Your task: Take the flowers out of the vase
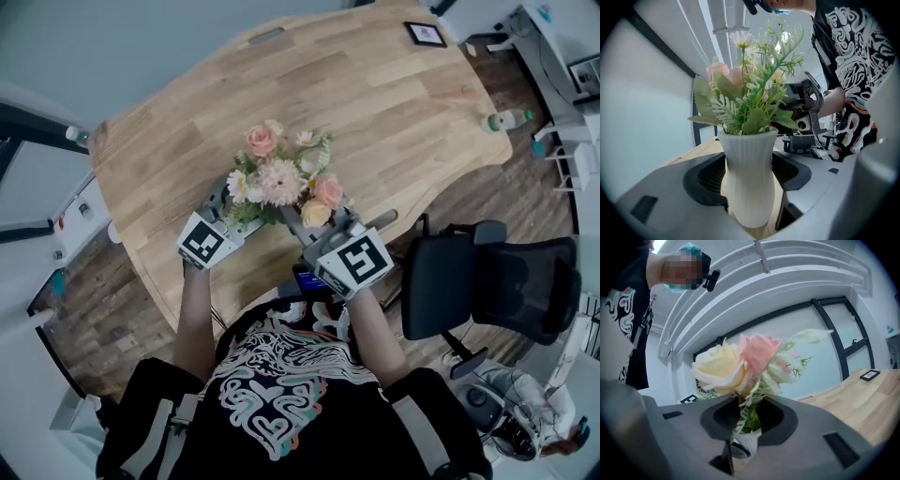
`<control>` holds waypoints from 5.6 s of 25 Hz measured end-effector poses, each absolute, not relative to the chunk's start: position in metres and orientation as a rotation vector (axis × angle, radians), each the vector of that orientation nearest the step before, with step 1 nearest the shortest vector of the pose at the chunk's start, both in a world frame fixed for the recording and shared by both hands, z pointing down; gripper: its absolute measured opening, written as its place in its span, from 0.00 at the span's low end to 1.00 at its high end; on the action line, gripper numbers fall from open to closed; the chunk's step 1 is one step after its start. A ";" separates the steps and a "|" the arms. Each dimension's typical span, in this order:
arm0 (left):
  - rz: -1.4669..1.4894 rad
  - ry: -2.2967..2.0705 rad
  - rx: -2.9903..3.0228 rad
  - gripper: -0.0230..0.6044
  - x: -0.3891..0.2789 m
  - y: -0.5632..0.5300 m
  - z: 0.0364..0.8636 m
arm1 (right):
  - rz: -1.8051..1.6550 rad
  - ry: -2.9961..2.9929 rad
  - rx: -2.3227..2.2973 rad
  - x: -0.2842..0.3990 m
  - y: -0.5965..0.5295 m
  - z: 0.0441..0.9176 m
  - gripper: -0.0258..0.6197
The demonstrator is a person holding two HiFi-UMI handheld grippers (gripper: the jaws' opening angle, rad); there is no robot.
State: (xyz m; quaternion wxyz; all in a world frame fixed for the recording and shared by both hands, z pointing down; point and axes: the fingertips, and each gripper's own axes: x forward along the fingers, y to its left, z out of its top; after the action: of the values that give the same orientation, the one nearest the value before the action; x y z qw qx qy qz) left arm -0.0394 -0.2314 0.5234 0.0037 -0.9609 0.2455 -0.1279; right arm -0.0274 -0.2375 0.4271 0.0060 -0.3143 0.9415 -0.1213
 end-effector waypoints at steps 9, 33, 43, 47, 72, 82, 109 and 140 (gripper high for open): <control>-0.411 0.791 -2.991 0.54 -0.040 -0.230 0.523 | -0.349 2.942 -0.959 -0.023 -0.239 0.407 0.18; -0.406 0.841 -3.007 0.53 -0.043 -0.233 0.526 | -0.236 2.871 -0.937 -0.017 -0.239 0.341 0.18; -0.412 0.862 -2.983 0.53 -0.044 -0.236 0.526 | -0.208 2.821 -0.999 0.000 -0.250 0.313 0.18; -0.398 0.875 -2.975 0.53 -0.046 -0.235 0.523 | -0.209 2.805 -1.006 0.001 -0.247 0.305 0.18; -0.251 1.062 -2.974 0.54 -0.064 -0.224 0.510 | -0.182 2.675 -0.917 0.021 -0.211 0.242 0.18; -0.204 1.109 -2.965 0.54 -0.073 -0.212 0.505 | -0.209 2.649 -0.893 0.022 -0.197 0.240 0.18; -0.207 1.259 -3.014 0.09 -0.119 -0.163 0.542 | -0.617 2.584 -0.936 0.036 -0.195 0.345 0.18; -0.357 1.370 -3.043 0.10 -0.122 -0.158 0.604 | -0.978 2.588 -1.220 0.069 -0.218 0.547 0.19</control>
State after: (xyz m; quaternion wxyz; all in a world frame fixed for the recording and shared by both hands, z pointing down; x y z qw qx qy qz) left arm -0.1215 -0.1576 0.6043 -0.1070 -0.9015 0.4059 -0.1057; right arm 0.0690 -0.2182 0.5471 0.0588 -0.4029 0.8544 -0.3229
